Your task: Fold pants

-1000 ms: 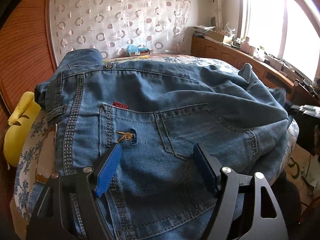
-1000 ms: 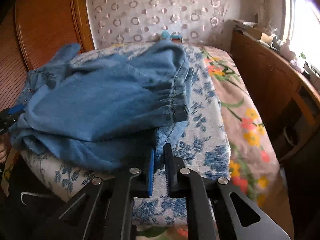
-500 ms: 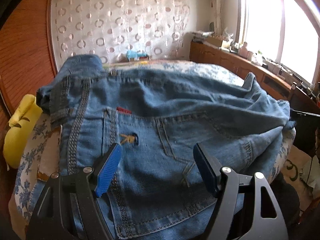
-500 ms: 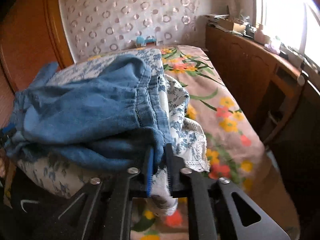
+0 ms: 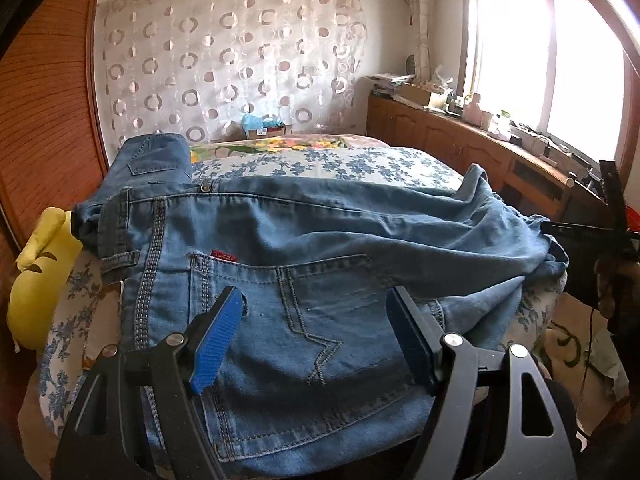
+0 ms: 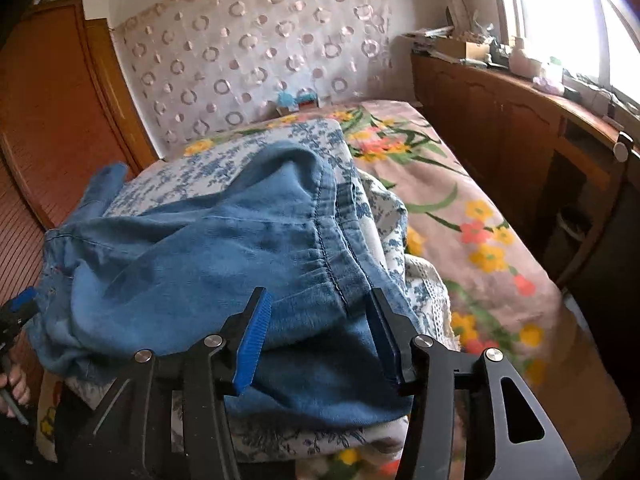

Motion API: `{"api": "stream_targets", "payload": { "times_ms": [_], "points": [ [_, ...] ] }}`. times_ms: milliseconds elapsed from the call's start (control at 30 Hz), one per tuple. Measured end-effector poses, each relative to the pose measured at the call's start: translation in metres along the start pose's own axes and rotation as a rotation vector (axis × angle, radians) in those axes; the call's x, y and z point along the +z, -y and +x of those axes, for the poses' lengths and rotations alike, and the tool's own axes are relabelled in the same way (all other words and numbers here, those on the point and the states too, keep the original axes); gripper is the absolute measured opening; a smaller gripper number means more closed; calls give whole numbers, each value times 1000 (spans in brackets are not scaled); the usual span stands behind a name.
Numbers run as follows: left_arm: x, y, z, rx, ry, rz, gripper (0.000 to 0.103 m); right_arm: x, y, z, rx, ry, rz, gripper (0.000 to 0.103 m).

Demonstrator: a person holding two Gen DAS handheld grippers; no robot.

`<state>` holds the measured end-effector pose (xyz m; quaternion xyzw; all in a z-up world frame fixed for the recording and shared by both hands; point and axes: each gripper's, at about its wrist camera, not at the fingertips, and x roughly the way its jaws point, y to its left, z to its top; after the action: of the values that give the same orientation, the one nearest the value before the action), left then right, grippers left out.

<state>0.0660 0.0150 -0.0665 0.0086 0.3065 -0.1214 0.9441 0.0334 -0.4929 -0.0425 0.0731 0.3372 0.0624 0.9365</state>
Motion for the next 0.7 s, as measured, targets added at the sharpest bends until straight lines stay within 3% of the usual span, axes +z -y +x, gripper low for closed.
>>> {"api": "stream_targets", "payload": {
  "times_ms": [267,333,367,500,700],
  "points": [
    [2,0,-7,10,4,-3,75,4,5,11,-26,-26,8,51],
    [3,0,-8,15,2,-1,75,11,-5,15,-37,-23,-8,38],
    [3,0,-9,17,2,-1,75,11,-7,13,-38,-24,-23,21],
    [3,-2,-10,21,4,-3,75,18,-26,-5,18,20,-81,13],
    [4,-8,-19,28,18,-13,76,43,-67,-36,84,122,-176,12]
  ]
}}
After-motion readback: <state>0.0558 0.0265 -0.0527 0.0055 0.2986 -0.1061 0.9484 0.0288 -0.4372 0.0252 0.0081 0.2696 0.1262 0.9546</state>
